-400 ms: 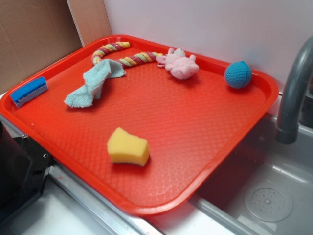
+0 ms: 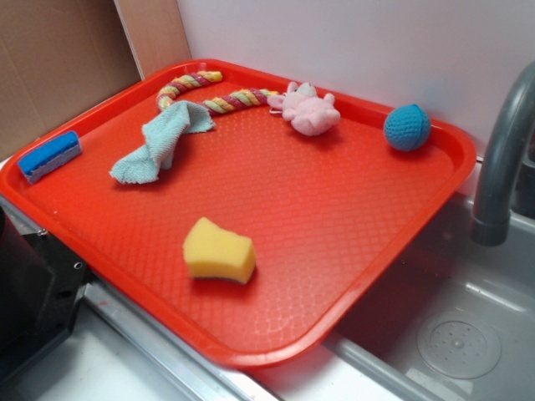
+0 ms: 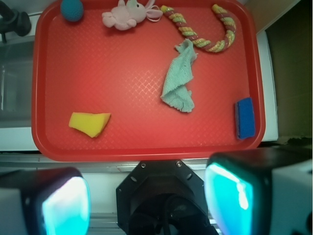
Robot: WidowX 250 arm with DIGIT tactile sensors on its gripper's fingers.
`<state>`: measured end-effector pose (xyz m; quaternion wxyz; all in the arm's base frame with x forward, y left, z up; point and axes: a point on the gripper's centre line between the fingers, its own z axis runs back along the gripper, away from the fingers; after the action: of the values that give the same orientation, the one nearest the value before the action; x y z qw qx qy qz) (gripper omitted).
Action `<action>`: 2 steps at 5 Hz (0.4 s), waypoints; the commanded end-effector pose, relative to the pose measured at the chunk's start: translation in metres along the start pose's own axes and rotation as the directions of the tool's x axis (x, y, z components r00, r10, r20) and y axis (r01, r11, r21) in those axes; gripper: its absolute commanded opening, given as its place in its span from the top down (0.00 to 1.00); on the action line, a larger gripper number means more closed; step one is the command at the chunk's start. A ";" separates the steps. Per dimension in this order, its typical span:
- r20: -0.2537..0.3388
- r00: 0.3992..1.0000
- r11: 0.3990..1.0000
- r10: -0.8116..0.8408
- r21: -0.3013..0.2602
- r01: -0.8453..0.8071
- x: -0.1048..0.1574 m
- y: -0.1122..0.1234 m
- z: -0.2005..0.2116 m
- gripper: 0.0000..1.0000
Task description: Grab the blue sponge.
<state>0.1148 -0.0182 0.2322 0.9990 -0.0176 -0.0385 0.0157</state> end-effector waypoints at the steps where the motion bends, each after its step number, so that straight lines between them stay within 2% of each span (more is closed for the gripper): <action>1: 0.068 0.997 0.998 0.041 0.047 -0.044 0.041 0.085 -0.075 0.00; 2: 0.052 0.998 0.995 0.032 0.091 -0.037 0.025 0.114 -0.102 0.00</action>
<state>0.1396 0.0897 0.1206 0.9977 0.0221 -0.0522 0.0368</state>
